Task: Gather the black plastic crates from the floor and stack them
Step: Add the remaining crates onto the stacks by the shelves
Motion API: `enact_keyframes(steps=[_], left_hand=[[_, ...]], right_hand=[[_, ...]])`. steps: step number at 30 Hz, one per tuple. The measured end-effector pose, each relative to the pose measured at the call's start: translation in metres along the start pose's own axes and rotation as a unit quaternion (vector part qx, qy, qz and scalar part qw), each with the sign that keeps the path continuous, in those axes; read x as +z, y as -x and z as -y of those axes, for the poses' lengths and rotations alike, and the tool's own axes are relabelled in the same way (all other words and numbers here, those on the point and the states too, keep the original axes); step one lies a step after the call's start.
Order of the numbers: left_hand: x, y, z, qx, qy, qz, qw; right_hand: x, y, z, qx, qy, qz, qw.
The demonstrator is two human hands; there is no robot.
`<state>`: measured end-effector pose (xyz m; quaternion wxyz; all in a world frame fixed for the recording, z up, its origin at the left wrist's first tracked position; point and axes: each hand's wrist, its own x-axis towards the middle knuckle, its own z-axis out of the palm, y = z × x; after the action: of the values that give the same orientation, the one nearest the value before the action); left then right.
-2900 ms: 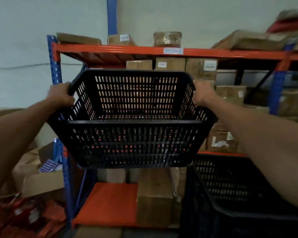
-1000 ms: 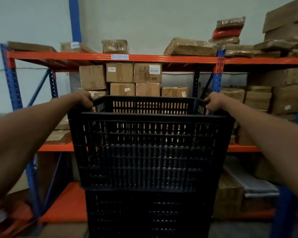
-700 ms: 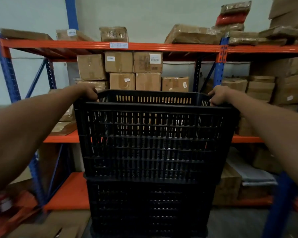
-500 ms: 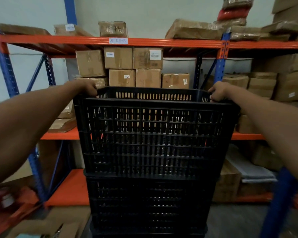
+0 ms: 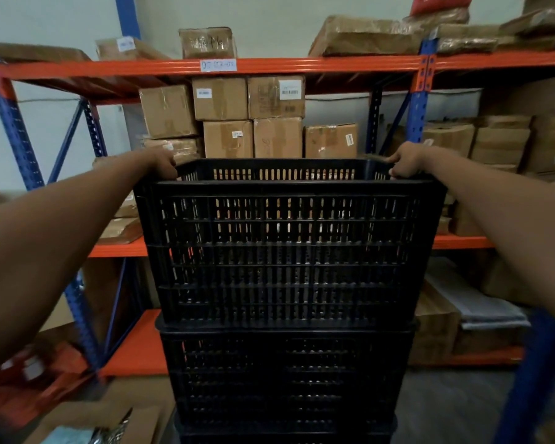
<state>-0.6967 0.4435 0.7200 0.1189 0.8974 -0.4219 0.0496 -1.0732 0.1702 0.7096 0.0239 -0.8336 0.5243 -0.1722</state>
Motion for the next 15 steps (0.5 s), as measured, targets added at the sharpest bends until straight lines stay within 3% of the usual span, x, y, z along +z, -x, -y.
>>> enact_keyframes(steps=[8,15], left_hand=[[-0.008,0.006,0.001,-0.018,0.012,0.059,0.998],[-0.001,0.011,-0.004,-0.026,-0.002,0.074,0.997]], right_hand=[[-0.005,0.006,0.004,0.014,0.003,0.026,1.000],[-0.002,0.012,-0.006,0.013,0.036,-0.047,0.998]])
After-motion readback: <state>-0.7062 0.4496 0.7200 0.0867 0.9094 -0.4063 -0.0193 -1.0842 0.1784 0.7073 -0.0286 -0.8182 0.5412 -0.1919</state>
